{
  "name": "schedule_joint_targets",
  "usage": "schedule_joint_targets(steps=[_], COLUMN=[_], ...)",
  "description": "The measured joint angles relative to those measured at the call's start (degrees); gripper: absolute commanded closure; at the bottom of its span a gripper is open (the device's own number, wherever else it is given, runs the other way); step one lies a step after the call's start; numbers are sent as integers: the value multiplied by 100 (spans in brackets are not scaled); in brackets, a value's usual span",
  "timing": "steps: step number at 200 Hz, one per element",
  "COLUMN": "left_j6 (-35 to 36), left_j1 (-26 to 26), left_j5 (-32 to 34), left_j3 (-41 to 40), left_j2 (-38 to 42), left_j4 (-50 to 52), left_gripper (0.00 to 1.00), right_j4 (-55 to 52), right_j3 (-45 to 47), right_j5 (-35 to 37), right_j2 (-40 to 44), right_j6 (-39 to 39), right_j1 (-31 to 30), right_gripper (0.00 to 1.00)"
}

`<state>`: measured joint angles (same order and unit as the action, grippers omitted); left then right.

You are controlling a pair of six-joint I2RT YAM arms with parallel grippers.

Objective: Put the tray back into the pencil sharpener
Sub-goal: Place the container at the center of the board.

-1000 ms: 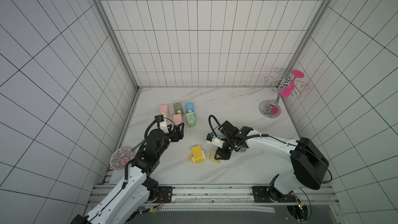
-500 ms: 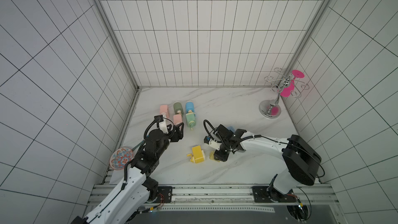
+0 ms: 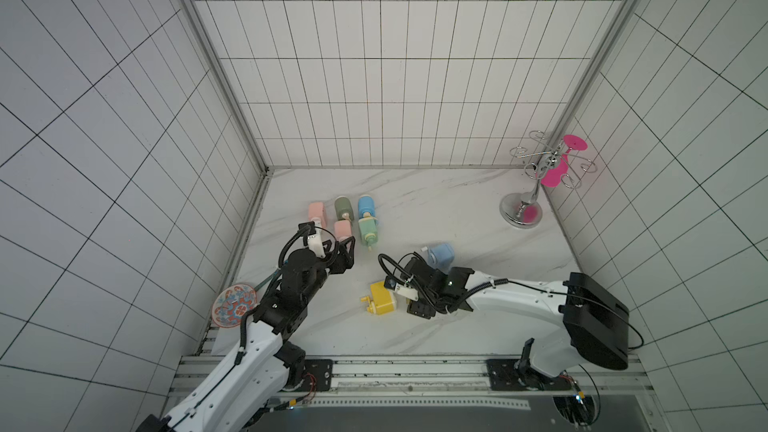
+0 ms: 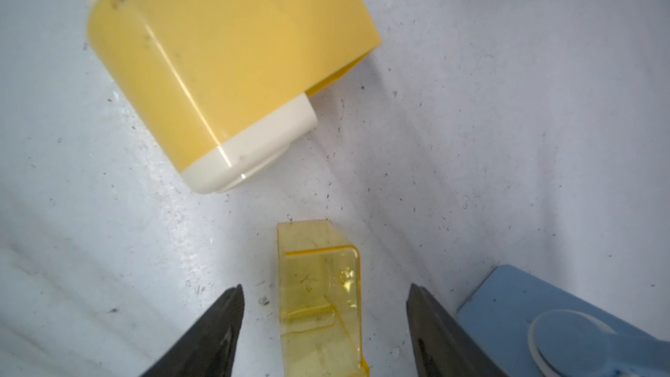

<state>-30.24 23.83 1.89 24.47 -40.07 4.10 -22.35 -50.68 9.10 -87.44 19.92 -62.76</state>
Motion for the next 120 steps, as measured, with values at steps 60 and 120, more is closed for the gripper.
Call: schedule_joint_targets(steps=[60, 120], left_j6=[-28, -39], left_j1=[0, 0], left_j5=[96, 160], left_j3=[0, -2], left_j2=[179, 310], left_j4=[90, 227], left_gripper=[16, 16], right_j4=[393, 955], right_j3=[352, 365], right_j5=[1440, 2658], right_j2=[-9, -595], right_j6=[245, 485], right_j1=[-911, -1198], right_gripper=[51, 68])
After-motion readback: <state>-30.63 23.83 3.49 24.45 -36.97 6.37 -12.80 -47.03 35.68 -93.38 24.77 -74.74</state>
